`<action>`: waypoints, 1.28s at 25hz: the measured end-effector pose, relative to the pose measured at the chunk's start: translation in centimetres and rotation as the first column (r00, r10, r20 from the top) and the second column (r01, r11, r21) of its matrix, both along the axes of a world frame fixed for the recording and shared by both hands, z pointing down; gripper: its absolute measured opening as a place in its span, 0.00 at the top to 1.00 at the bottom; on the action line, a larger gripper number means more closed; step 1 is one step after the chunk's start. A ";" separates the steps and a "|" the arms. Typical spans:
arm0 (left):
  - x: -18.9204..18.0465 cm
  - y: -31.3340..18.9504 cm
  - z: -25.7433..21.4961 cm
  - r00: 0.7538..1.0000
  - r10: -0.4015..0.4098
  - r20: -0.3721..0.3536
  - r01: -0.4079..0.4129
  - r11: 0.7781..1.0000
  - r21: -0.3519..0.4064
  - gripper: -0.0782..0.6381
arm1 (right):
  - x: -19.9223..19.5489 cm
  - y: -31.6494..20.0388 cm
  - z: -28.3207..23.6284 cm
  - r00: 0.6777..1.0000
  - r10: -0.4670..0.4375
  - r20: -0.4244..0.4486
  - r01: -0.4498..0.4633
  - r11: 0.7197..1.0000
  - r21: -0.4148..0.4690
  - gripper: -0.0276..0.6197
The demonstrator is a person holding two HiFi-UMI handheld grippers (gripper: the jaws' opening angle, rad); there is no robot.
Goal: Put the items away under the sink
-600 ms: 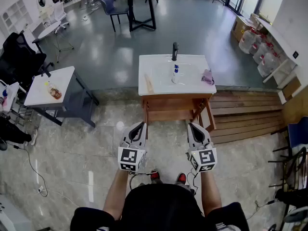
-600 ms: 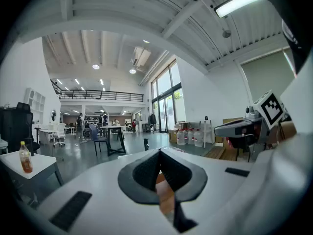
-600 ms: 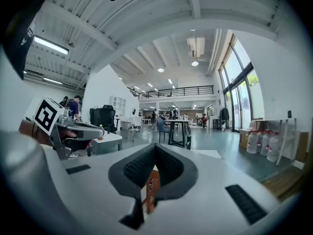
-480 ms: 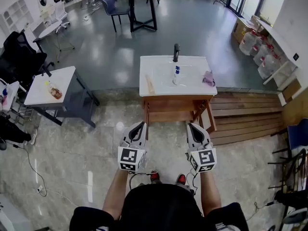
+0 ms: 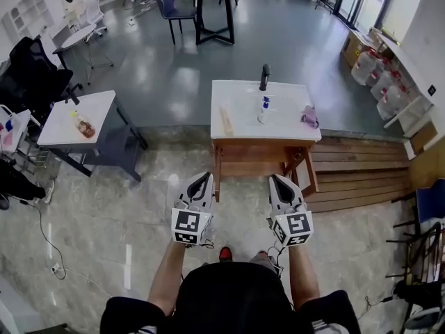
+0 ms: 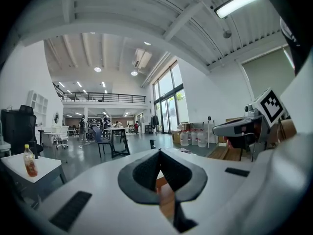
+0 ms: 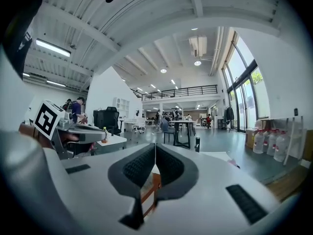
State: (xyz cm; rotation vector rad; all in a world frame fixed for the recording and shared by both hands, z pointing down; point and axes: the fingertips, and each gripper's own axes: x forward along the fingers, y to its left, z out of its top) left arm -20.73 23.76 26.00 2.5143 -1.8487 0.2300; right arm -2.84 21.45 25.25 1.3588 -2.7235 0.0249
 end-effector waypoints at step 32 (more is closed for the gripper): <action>-7.2 -18.2 12.4 0.974 -0.223 -0.049 0.207 0.954 -0.217 0.88 | -11.7 -24.5 15.2 0.970 -0.237 -0.048 0.214 0.934 -0.286 0.91</action>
